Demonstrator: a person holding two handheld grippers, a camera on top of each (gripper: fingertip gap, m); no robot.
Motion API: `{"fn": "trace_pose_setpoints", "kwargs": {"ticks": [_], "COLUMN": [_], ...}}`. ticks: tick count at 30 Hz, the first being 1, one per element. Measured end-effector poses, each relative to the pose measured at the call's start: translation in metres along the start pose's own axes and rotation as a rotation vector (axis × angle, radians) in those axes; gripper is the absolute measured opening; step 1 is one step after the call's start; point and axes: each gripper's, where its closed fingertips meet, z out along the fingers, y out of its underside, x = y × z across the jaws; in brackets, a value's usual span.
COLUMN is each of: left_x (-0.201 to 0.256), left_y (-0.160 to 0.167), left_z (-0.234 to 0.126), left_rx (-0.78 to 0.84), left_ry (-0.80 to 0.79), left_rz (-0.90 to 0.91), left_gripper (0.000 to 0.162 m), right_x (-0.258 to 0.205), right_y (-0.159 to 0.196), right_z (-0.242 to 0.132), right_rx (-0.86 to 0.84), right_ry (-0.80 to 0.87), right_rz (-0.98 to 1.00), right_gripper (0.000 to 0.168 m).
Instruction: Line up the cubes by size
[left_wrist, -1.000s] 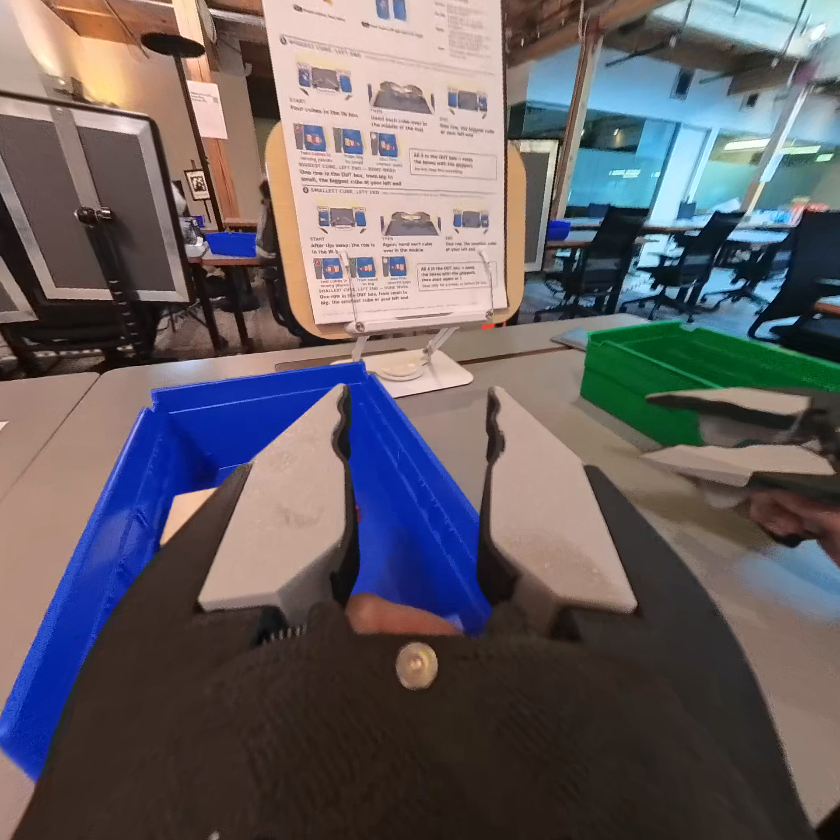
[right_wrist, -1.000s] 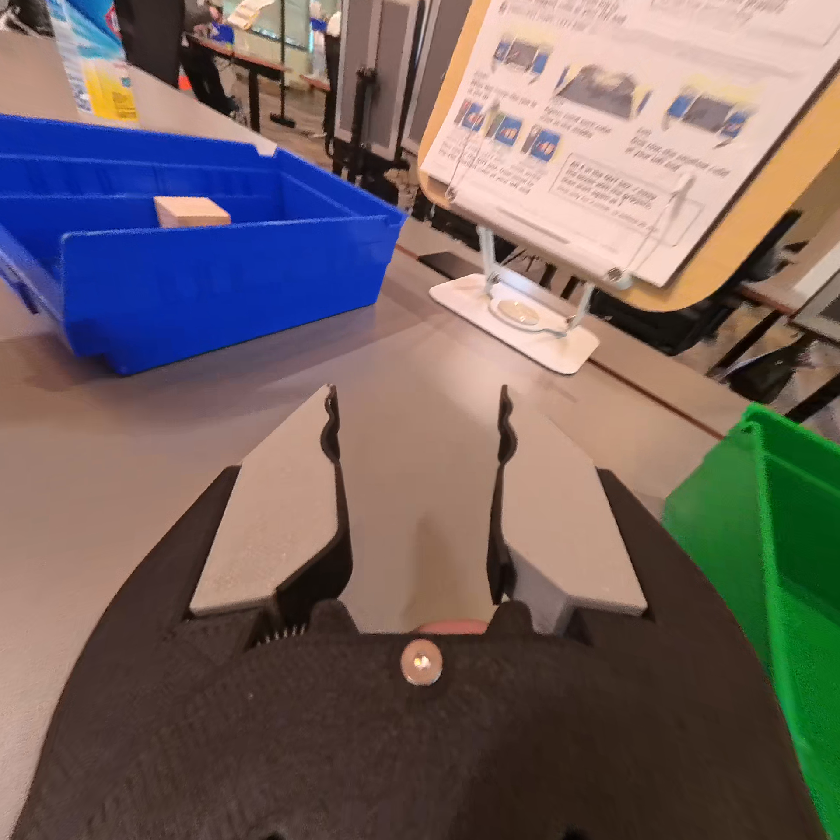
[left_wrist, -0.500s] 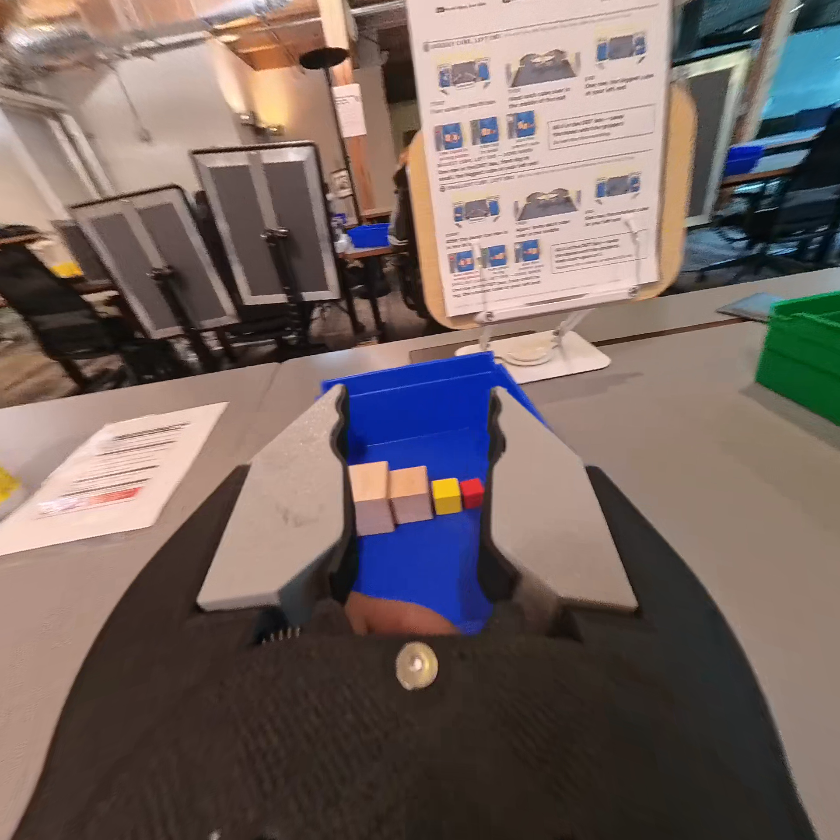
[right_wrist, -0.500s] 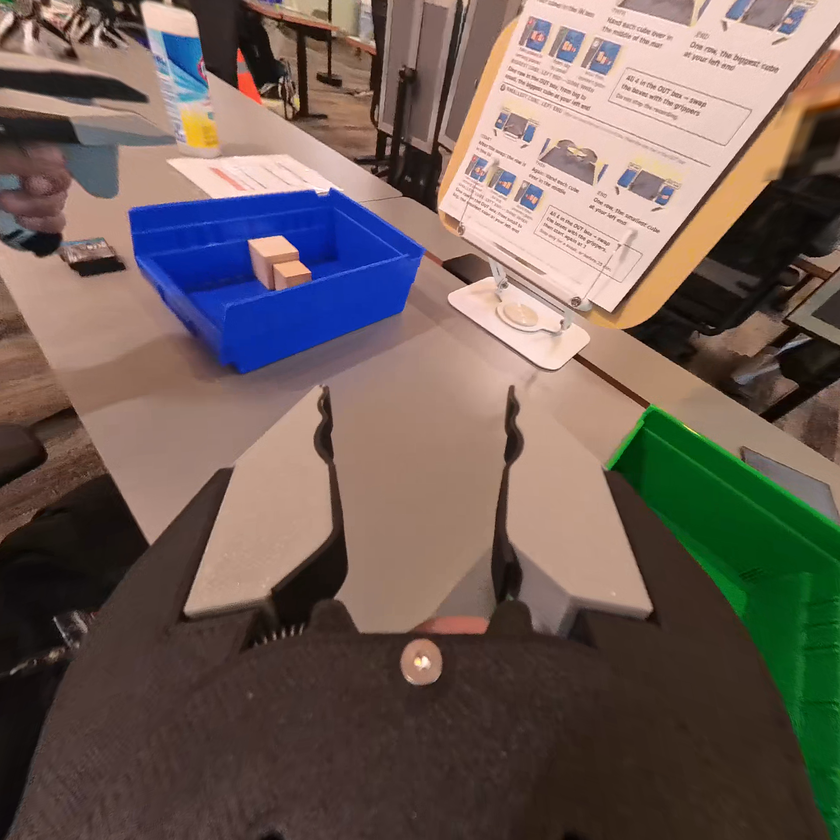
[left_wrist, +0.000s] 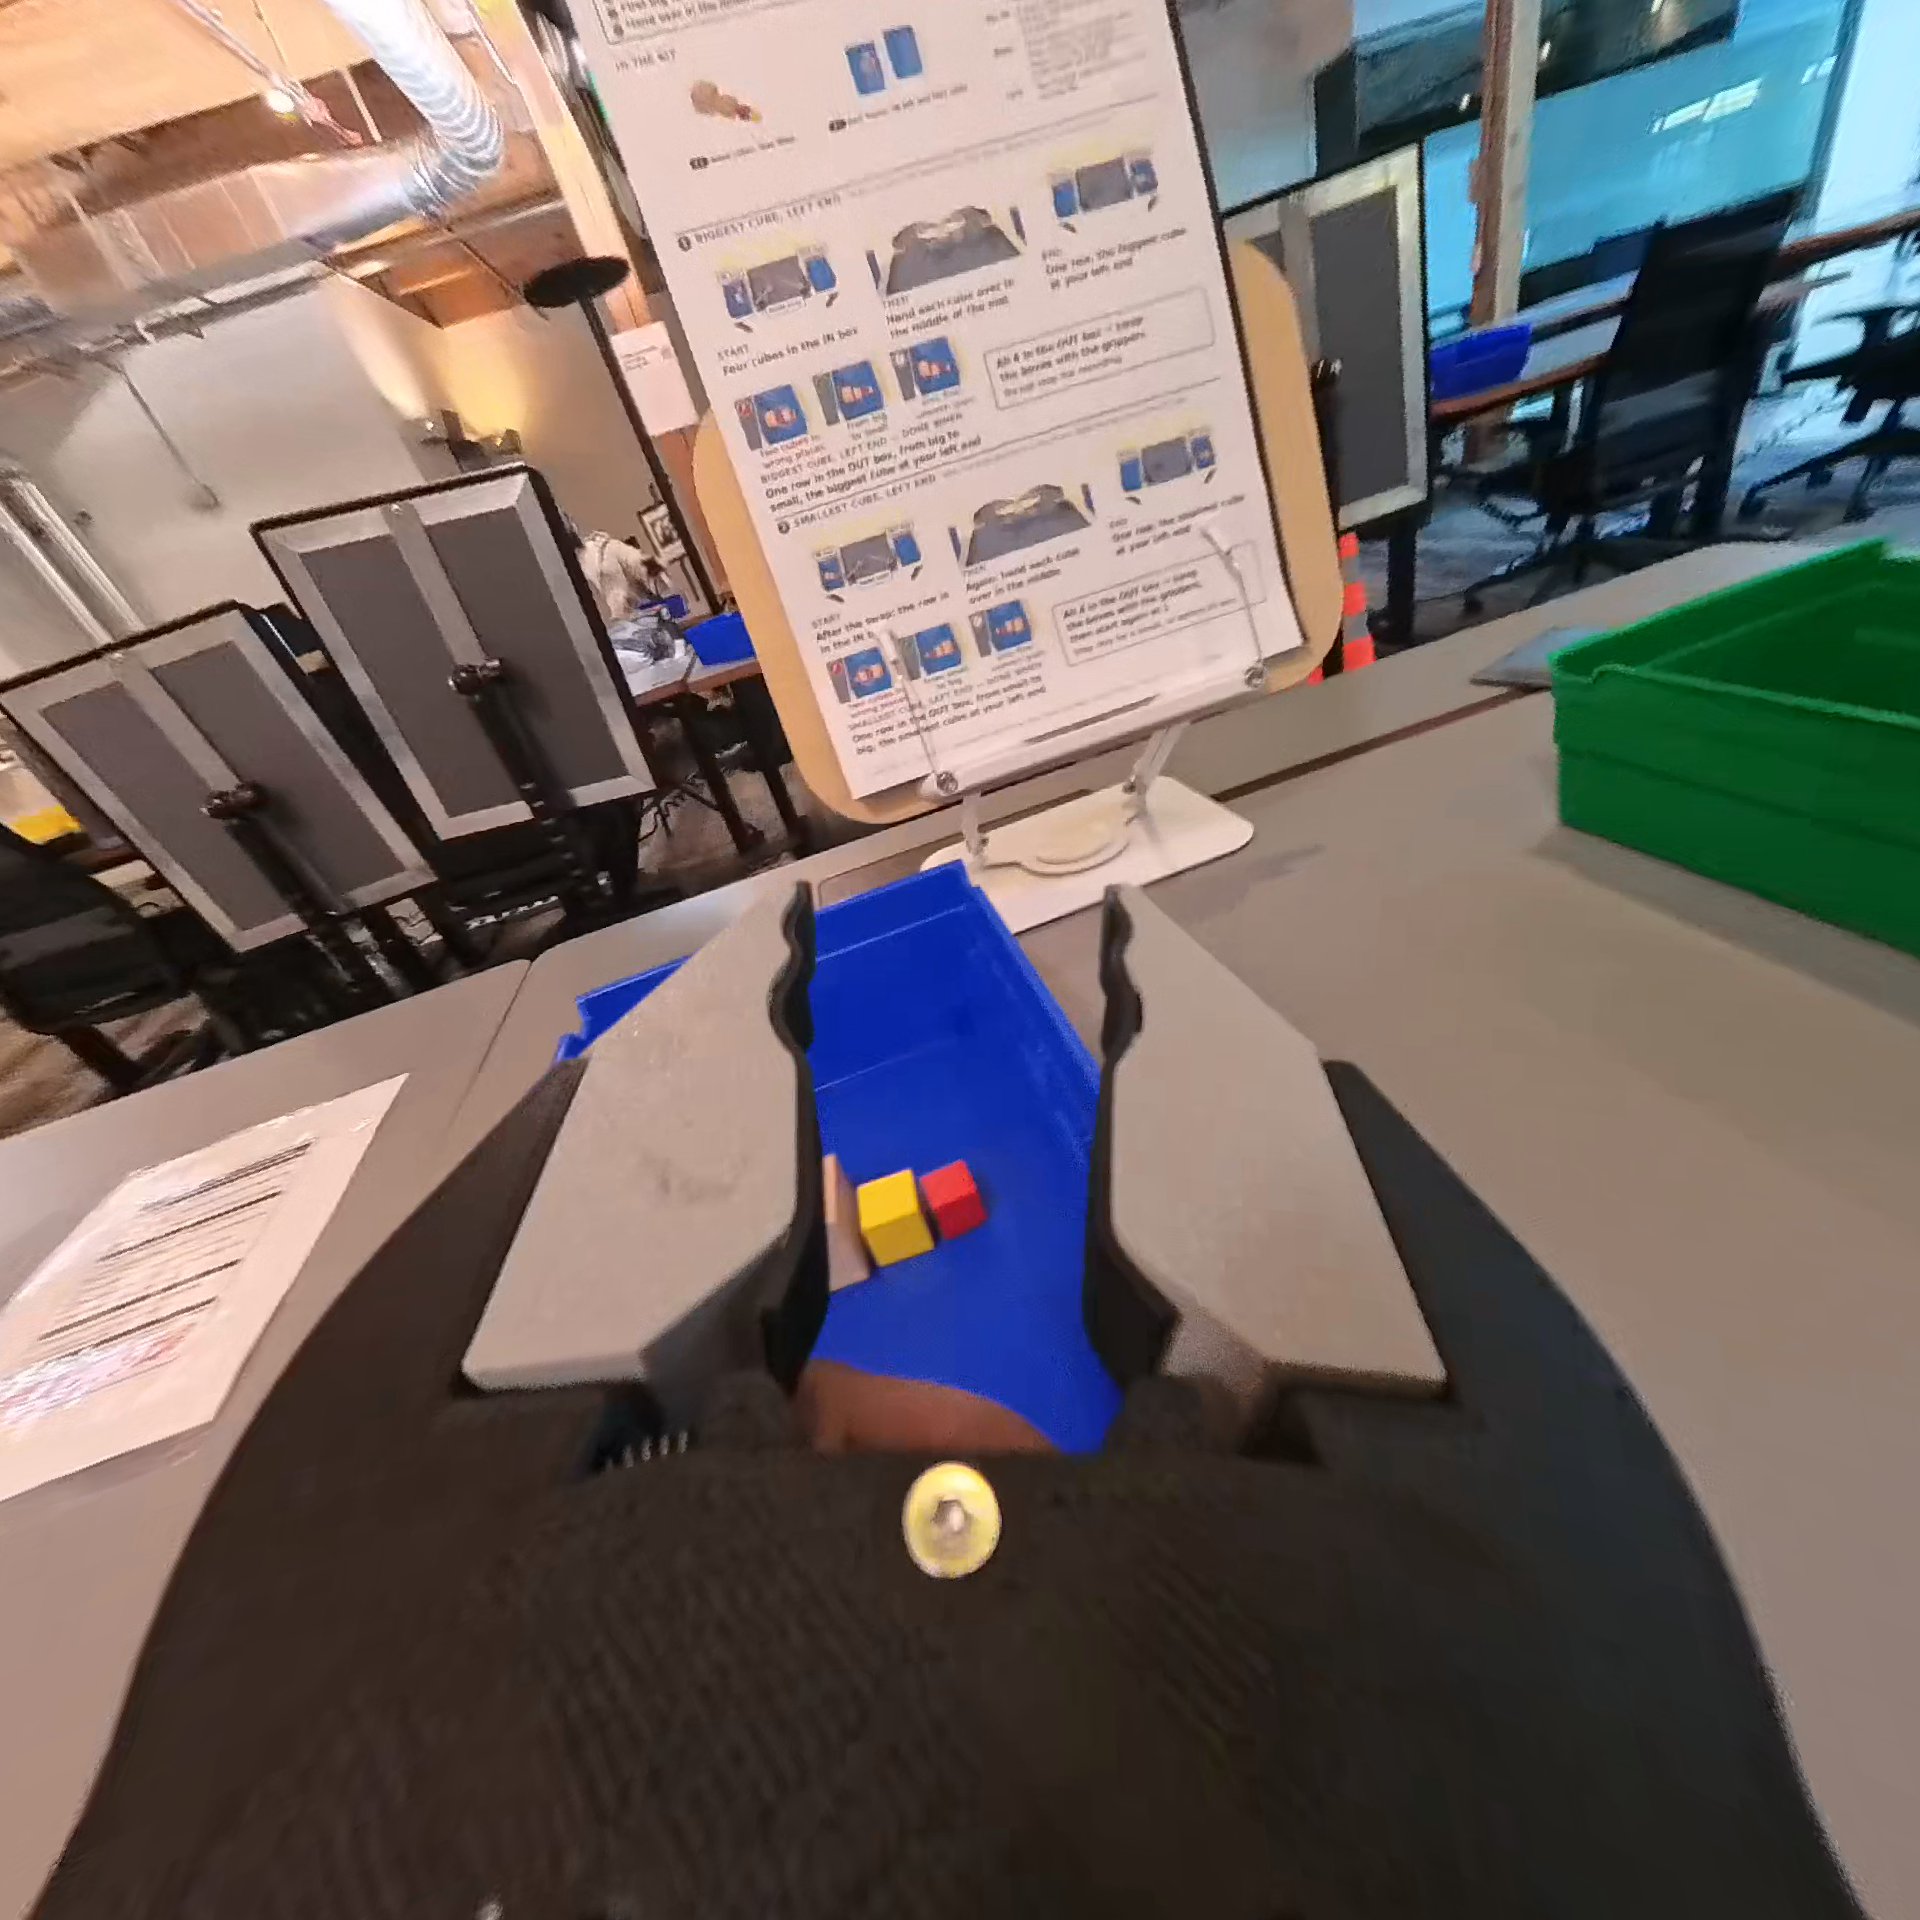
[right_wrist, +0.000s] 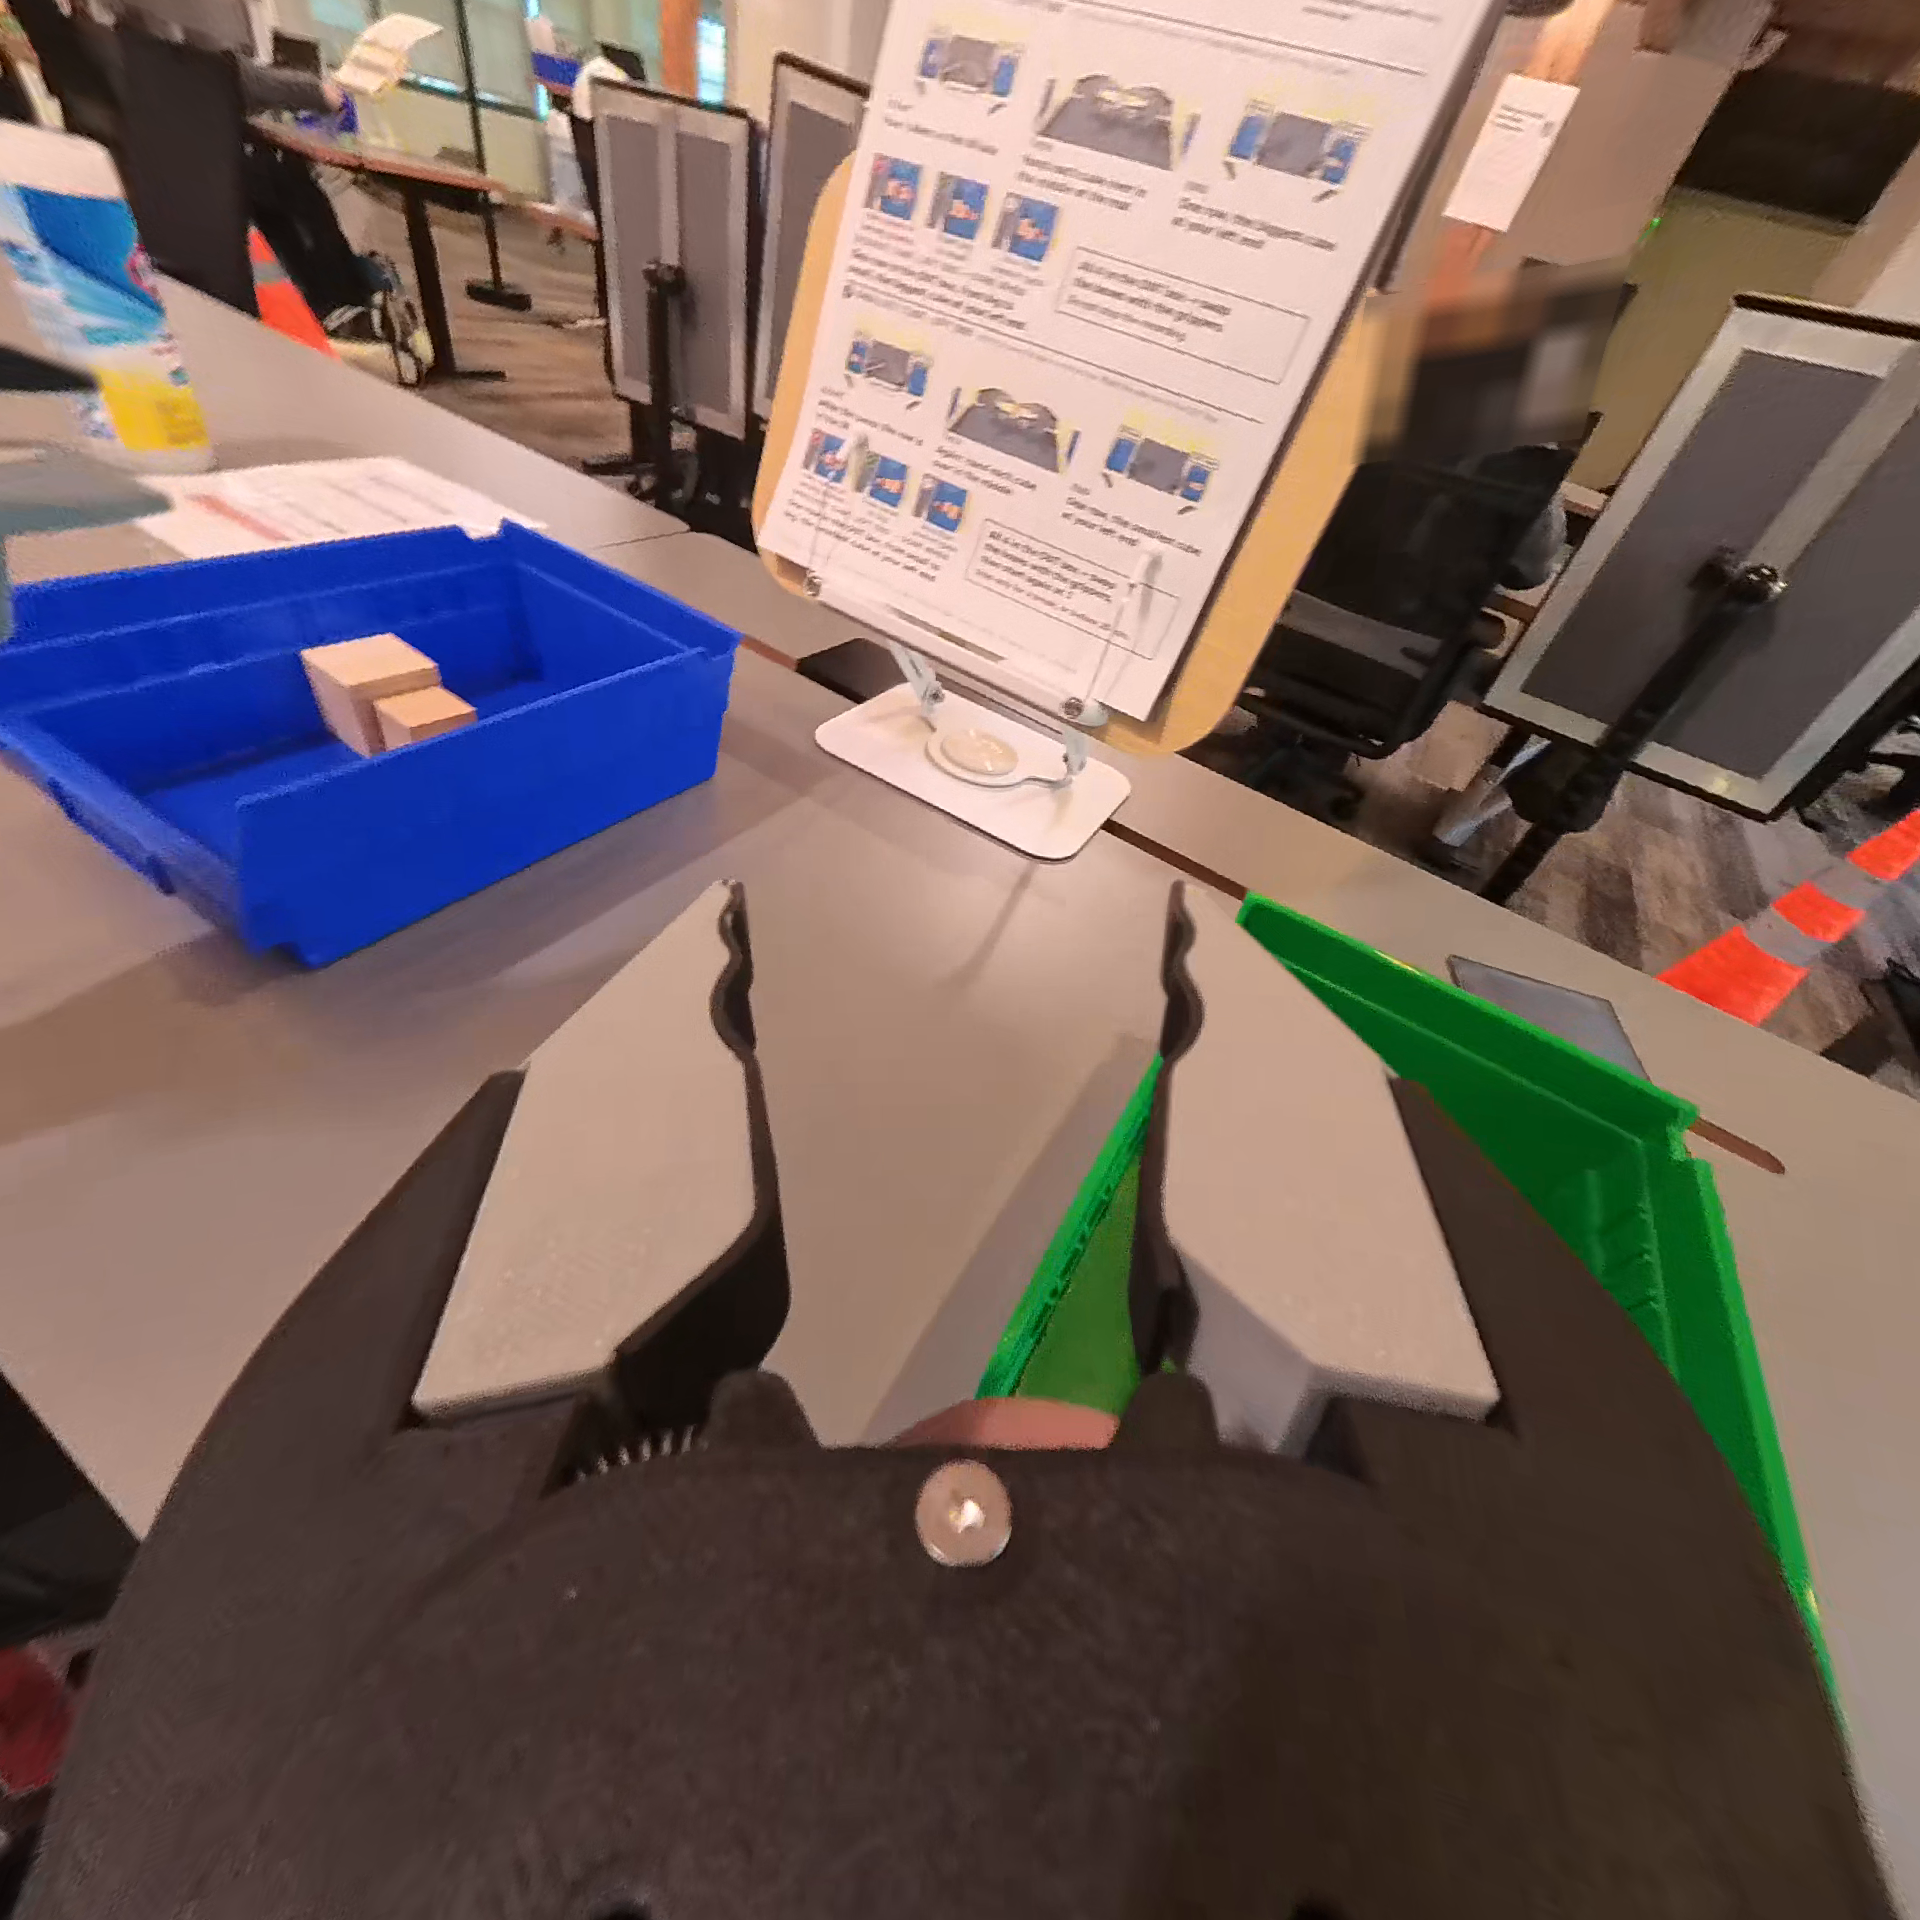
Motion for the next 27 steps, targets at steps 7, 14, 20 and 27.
{"fn": "trace_pose_setpoints", "kwargs": {"ticks": [7, 14, 20, 27], "left_x": [0.002, 0.005, -0.009, -0.007], "left_y": [0.000, 0.023, 0.052, 0.080], "left_z": [-0.004, 0.010, 0.024, 0.037], "left_rx": [0.002, -0.080, -0.158, -0.237], "left_ry": [0.019, 0.037, 0.000, 0.035], "left_rz": [-0.014, -0.034, -0.062, -0.110], "left_gripper": [0.045, 0.049, 0.063, 0.067], "right_x": [0.012, 0.033, 0.049, 0.052], "right_y": [0.002, 0.024, 0.037, 0.039], "right_z": [-0.004, 0.010, 0.018, 0.015], "right_rx": [0.022, -0.048, -0.082, -0.092], "right_ry": [-0.021, 0.057, 0.131, 0.124], "right_rz": [0.056, 0.076, 0.078, 0.078], "right_gripper": [0.072, 0.083, 0.095, 0.096]}}
